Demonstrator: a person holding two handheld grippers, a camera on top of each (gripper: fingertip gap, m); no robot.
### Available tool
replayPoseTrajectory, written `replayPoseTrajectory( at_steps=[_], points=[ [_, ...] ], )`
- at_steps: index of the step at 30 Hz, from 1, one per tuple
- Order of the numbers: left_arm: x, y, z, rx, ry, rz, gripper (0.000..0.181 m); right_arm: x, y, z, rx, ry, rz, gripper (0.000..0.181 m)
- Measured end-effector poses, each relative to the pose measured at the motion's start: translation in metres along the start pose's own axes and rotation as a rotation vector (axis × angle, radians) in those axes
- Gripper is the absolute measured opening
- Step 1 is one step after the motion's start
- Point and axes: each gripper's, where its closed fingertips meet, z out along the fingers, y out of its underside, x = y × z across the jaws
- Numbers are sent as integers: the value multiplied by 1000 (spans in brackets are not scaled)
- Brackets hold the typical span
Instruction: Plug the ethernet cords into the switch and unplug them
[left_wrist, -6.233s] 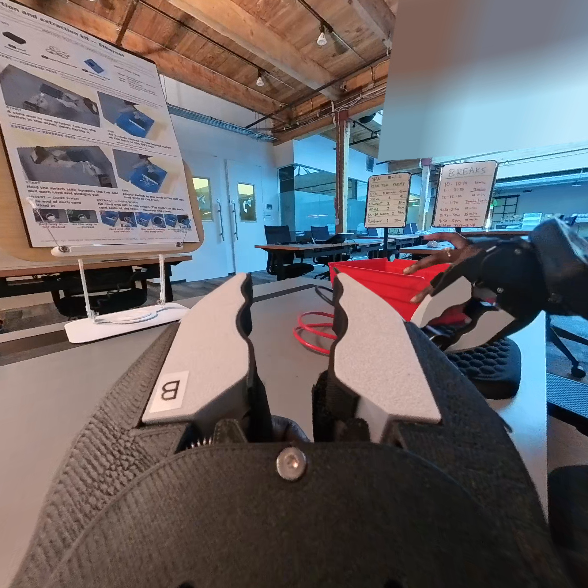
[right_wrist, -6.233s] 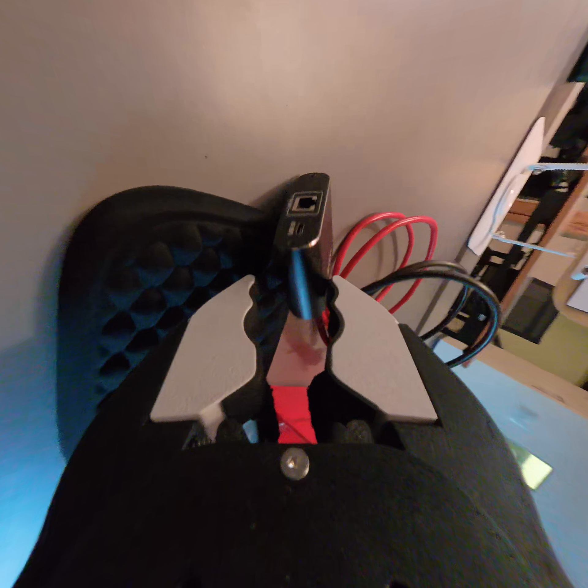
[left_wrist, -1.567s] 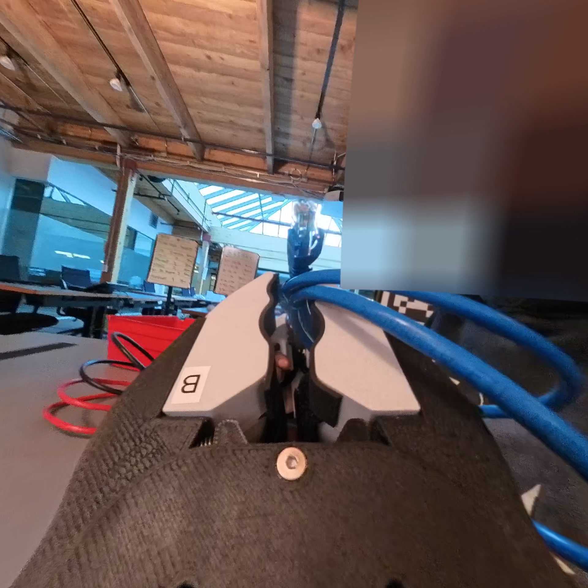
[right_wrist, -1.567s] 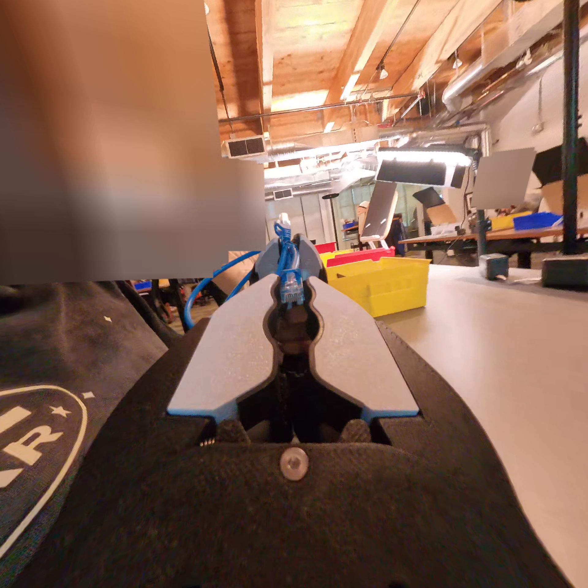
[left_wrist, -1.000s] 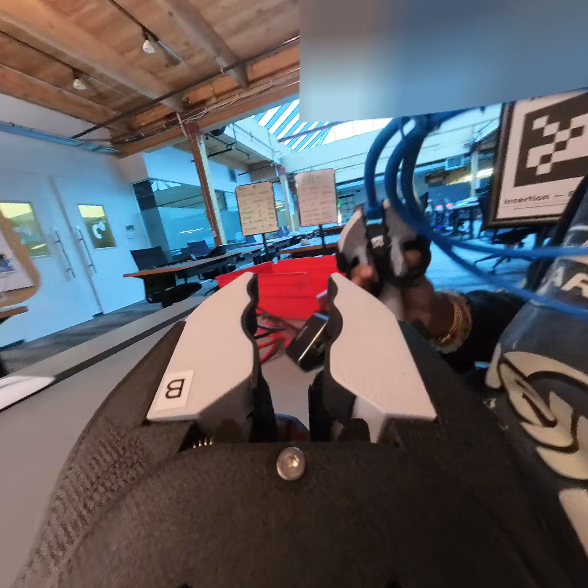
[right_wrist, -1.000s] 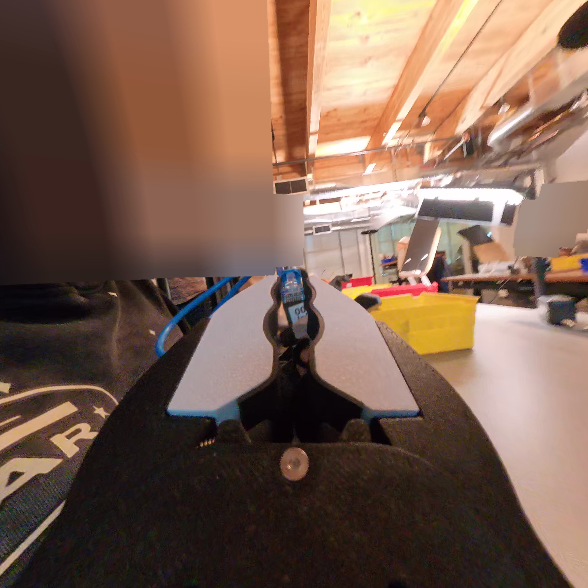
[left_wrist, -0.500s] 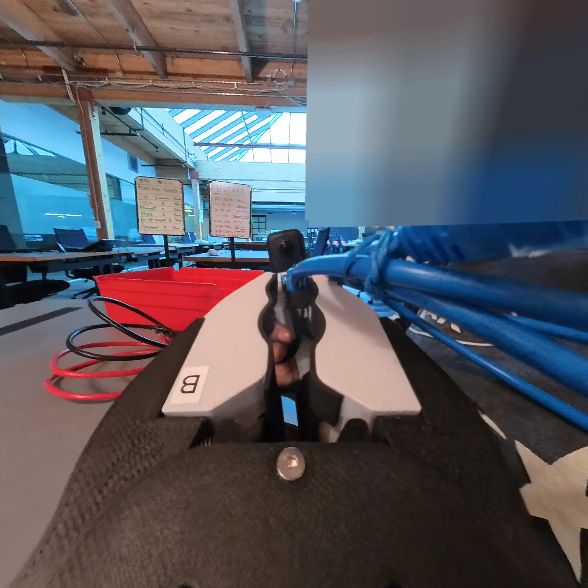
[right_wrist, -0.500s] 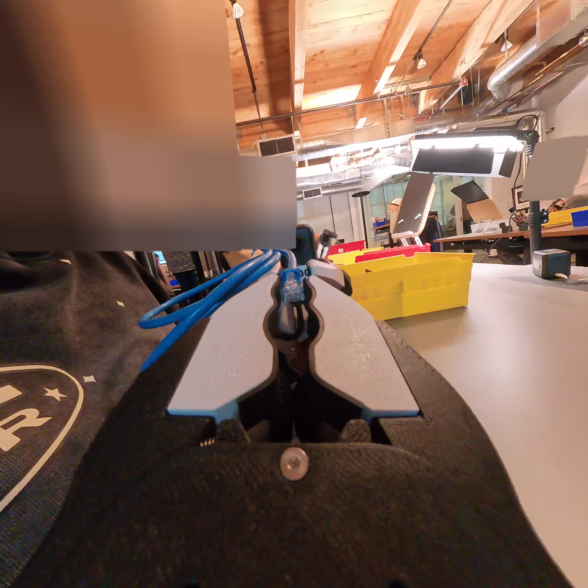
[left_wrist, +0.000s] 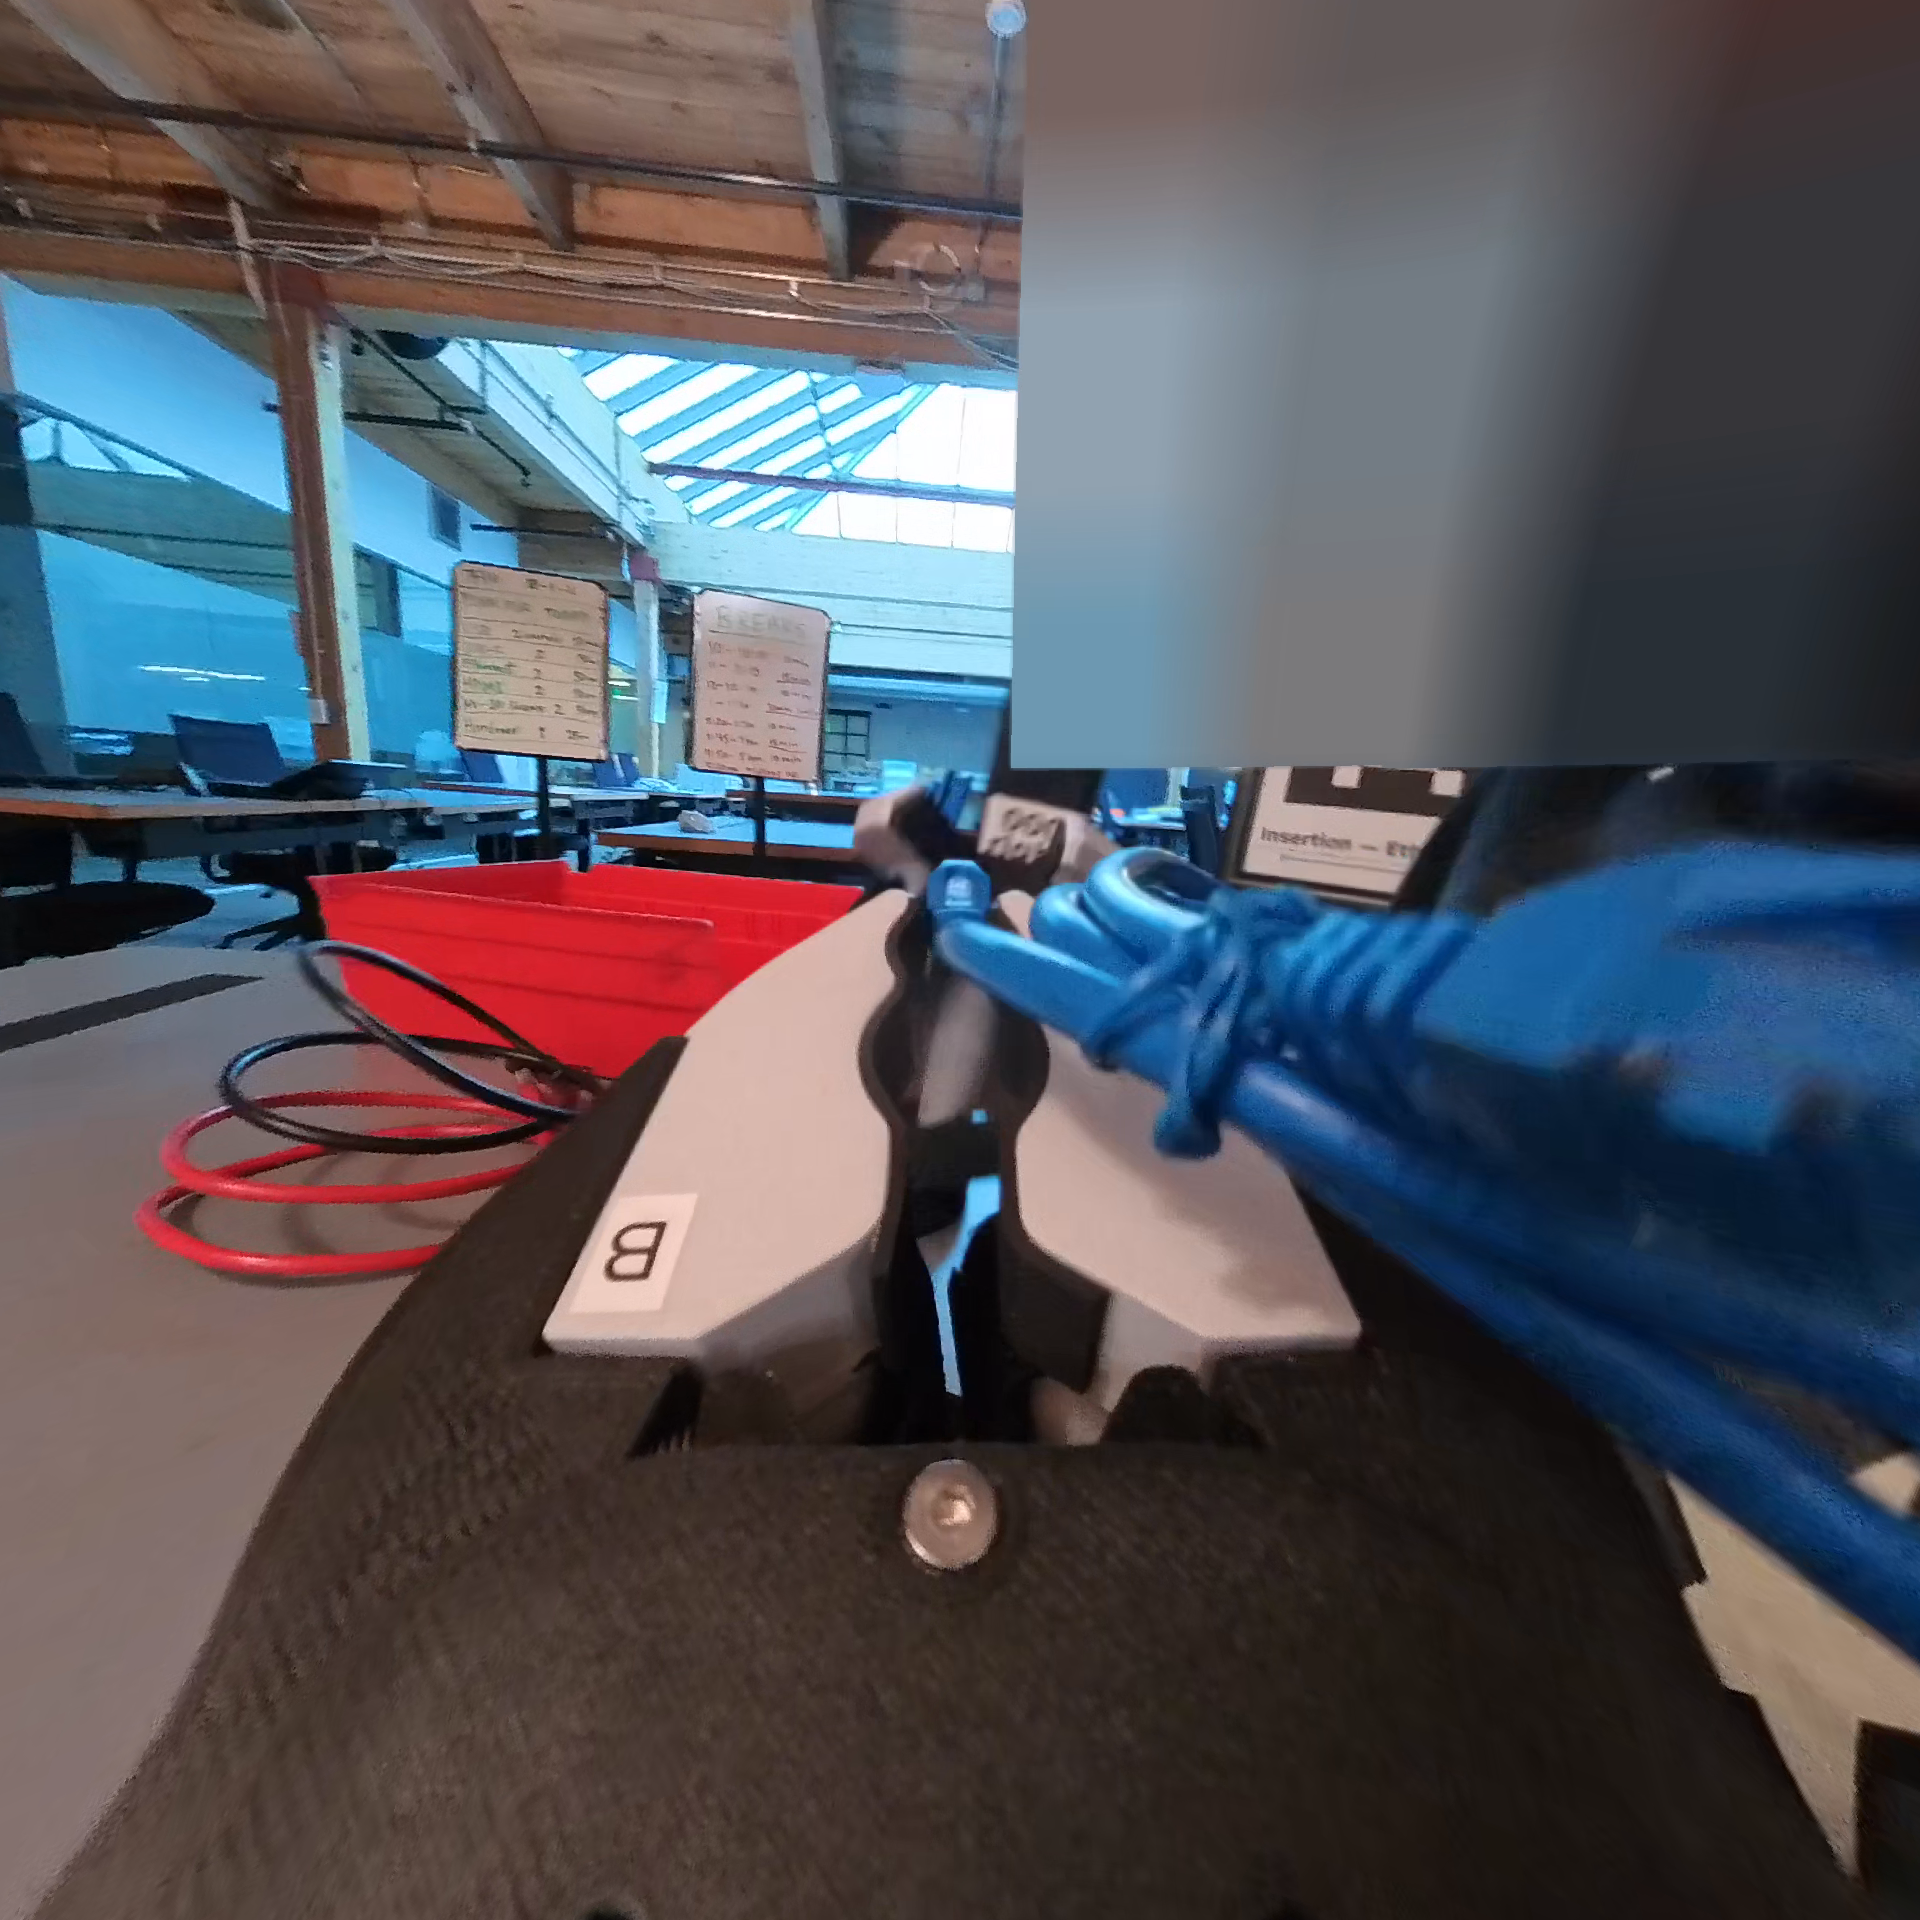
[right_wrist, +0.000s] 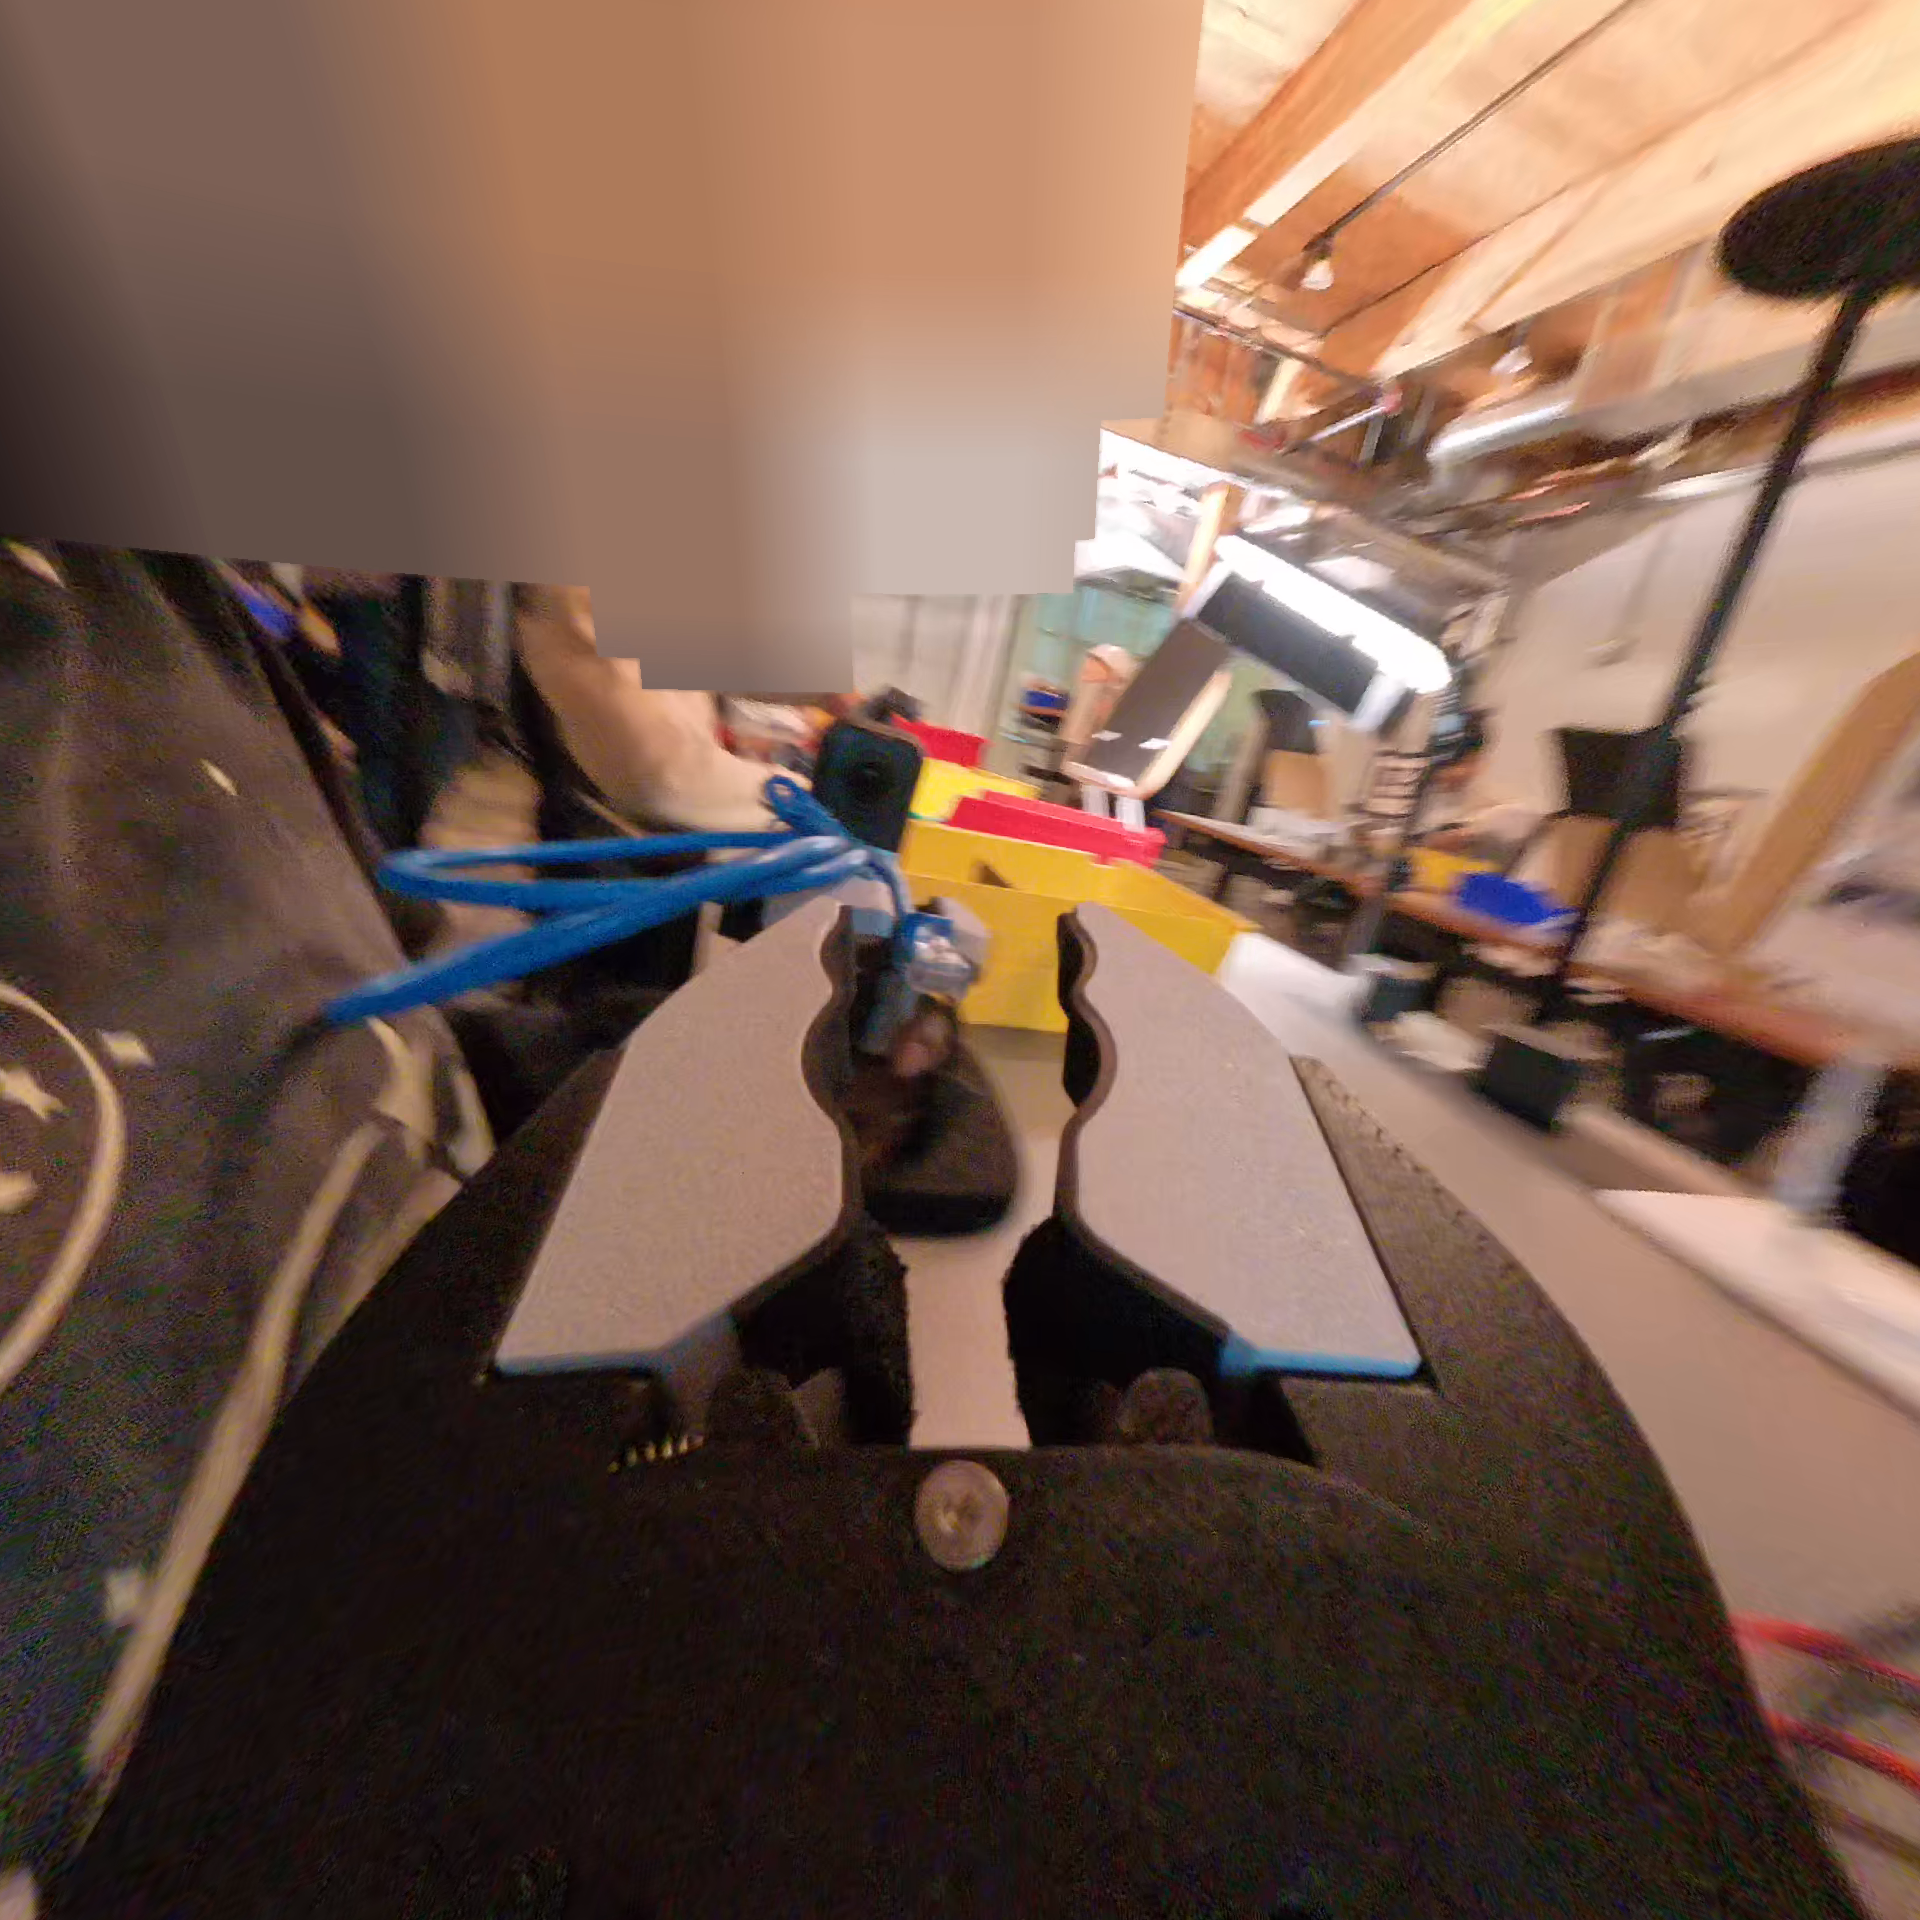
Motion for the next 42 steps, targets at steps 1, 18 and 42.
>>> replayPoseTrajectory(
  at_steps=[1,18,42],
  points=[
    [-5,-1,-2,5,-28,-3,9,8,-7,-11,-46,41,-107,40],
    [-14,0,-5,4,-63,-37,14,79,114,-131,-1153,-163,-913,64],
    [-61,51,4,-257,-518,109,11,76,98,-36,-816,275,-1054,24]
  ],
)
